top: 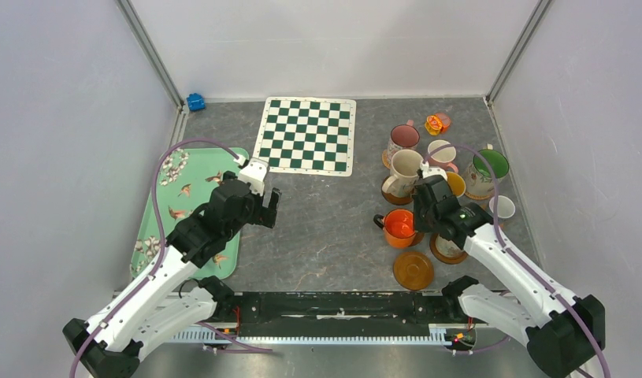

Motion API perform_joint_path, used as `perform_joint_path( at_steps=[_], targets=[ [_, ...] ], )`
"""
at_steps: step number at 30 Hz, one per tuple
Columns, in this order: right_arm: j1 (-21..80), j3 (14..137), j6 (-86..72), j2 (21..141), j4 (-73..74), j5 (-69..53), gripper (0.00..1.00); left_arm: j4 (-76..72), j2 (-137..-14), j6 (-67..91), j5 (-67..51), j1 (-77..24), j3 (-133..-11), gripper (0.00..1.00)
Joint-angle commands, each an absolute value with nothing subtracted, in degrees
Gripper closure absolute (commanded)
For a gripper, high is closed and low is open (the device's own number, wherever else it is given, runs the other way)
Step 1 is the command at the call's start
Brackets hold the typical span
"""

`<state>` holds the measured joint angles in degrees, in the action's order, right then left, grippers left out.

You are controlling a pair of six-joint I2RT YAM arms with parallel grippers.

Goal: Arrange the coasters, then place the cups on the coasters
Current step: Place the cup on the coaster.

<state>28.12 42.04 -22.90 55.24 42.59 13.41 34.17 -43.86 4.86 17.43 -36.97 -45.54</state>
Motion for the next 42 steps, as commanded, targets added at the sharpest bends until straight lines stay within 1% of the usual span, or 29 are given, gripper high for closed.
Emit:
perform_joint_path(
  at_steps=[1, 12, 25, 42],
  targets=[
    [25.59, 42.93, -22.5, 52.36, 39.52, 13.55, 1.0, 32.43, -43.24, 3.34, 16.27, -36.83, -45.26, 0.0],
    [21.33, 42.3, -20.63, 51.94, 36.15, 13.66, 1.0, 32.43, -43.47, 3.43, 16.17, -36.83, -45.25, 0.0],
    [19.78, 39.56, -21.1, 50.95, 32.13, 14.21, 1.0, 32.42, -43.92, 3.43, 16.0, -36.83, -45.26, 0.0],
    [18.71, 37.62, -22.17, 51.23, 31.61, 13.0, 1.0, 32.42, -43.77, 3.43, 16.24, -36.83, -45.19, 0.0]
  ],
)
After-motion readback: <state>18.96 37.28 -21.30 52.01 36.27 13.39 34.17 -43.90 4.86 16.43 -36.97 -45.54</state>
